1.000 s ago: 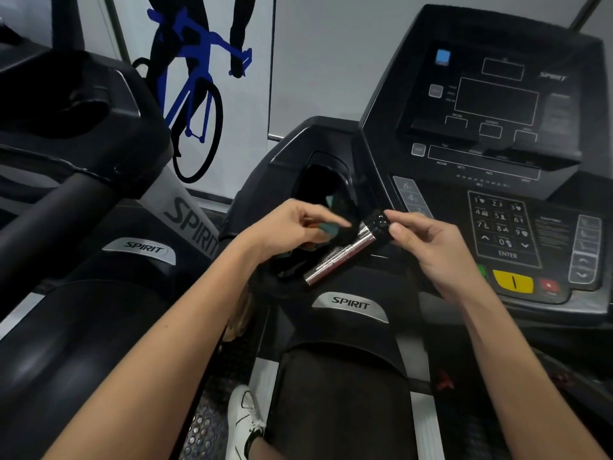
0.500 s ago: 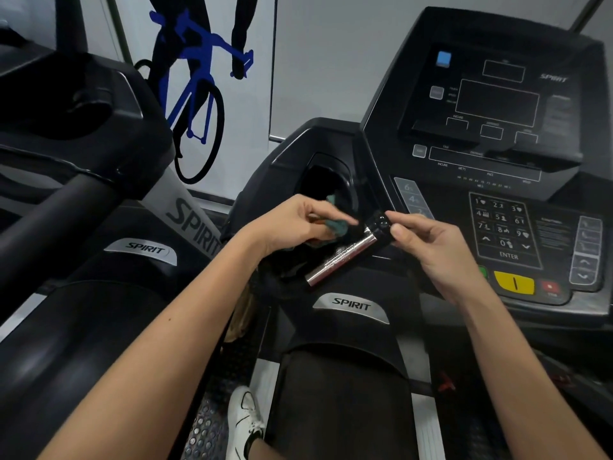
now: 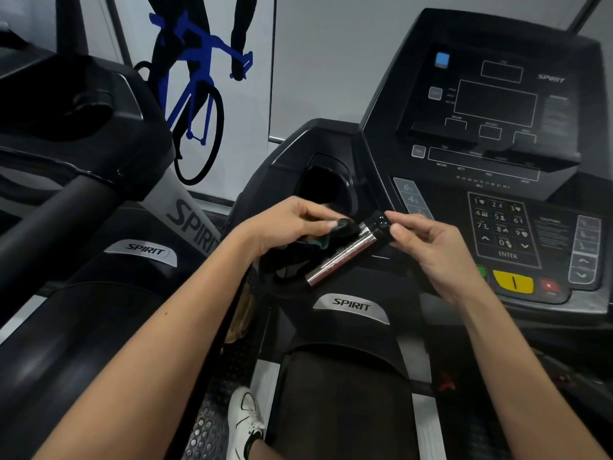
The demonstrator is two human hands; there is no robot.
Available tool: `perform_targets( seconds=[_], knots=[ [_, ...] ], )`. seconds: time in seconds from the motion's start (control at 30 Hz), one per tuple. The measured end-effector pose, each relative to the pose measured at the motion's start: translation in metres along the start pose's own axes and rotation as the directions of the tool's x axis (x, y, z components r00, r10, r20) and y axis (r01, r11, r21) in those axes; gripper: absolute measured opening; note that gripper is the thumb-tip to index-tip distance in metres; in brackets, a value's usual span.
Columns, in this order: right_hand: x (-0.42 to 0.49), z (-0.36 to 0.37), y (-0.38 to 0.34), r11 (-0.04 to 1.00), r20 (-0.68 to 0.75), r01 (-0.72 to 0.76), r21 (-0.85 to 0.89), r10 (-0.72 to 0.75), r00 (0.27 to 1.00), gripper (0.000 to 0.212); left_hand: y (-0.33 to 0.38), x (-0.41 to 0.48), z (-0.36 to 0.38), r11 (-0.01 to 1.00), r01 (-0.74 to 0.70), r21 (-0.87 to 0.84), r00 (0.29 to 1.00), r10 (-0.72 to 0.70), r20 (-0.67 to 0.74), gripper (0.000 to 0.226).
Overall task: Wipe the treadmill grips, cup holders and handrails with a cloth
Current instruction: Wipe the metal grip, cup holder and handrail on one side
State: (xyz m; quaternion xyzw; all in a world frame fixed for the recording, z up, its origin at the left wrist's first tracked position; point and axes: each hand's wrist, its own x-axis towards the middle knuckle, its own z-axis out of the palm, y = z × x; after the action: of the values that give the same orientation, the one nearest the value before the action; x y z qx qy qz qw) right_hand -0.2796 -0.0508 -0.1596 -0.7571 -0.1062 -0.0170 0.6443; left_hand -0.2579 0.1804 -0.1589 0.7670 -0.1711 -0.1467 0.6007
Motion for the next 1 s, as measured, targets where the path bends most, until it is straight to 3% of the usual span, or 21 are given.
perform_targets(
  seconds=[0.1, 0.37, 0.53, 0.63, 0.8, 1.0],
  knots=[
    [0.0, 0.001, -0.001, 1.0, -0.004, -0.001, 0.017, 0.001, 1.0, 0.023, 0.015, 0.011, 0.011, 0.999, -0.047, 0.013, 0.999, 0.047, 0.001, 0.026],
    [0.0, 0.0, -0.001, 1.0, -0.004, -0.008, 0.013, 0.008, 1.0, 0.023, -0.032, 0.001, 0.012, 0.993, 0.109, -0.032, 0.993, -0.111, -0.048, 0.018],
    [0.001, -0.001, -0.001, 1.0, 0.01, -0.008, 0.007, 0.007, 1.0, 0.023, -0.019, -0.007, 0.001, 0.995, 0.097, -0.02, 0.993, -0.098, -0.064, 0.023],
    [0.002, -0.002, -0.001, 0.999, 0.014, -0.025, 0.02, 0.024, 1.0, 0.023, -0.001, 0.0, 0.004, 0.998, 0.044, -0.035, 0.999, -0.045, -0.019, 0.025],
    [0.001, -0.001, -0.002, 0.996, 0.012, -0.054, 0.077, 0.054, 0.998, 0.022, -0.002, 0.011, 0.008, 0.99, 0.11, -0.089, 0.993, -0.105, 0.059, 0.025],
    [0.002, -0.001, -0.001, 0.994, 0.014, -0.061, 0.086, 0.06, 0.998, 0.022, -0.032, -0.009, 0.004, 0.988, 0.151, -0.006, 0.988, -0.151, -0.032, 0.027]
  ],
)
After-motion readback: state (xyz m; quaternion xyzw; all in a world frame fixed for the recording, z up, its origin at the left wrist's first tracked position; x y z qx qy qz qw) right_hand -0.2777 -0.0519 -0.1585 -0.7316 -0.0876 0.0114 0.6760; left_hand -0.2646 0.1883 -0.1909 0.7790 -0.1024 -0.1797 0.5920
